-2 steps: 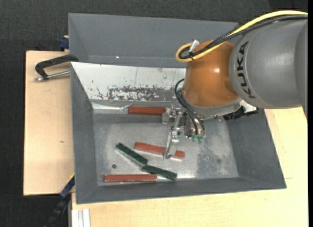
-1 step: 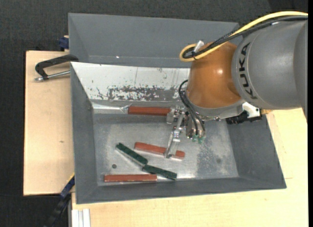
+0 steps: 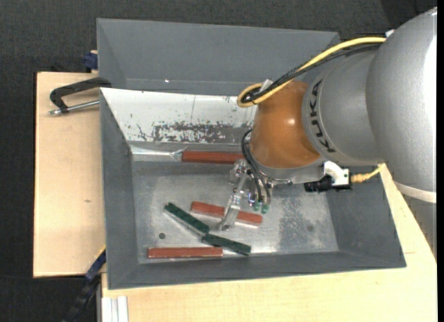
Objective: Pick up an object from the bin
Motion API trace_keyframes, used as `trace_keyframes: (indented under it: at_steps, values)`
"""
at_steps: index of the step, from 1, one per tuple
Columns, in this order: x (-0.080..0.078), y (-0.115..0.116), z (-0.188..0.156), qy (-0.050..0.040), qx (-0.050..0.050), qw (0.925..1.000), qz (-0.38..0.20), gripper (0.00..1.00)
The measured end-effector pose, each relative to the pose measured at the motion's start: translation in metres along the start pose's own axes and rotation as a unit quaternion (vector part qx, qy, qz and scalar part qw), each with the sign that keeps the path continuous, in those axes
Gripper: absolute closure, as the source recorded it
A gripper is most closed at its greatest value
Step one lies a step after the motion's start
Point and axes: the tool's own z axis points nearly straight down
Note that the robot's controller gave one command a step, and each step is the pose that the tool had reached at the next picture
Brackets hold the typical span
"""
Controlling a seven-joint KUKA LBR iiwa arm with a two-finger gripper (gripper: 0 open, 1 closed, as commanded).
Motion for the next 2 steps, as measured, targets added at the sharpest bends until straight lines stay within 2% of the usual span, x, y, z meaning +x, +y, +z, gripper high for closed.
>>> trace_keyframes:
  at_steps: [1,2]
  values:
    - [0.0049,0.001,0.0209,-0.0041,-0.001,0.999,0.045,1.0]
    - [0.0078,0.0006,0.0185,-0.0013,0.0,0.9988,0.05,1.0]
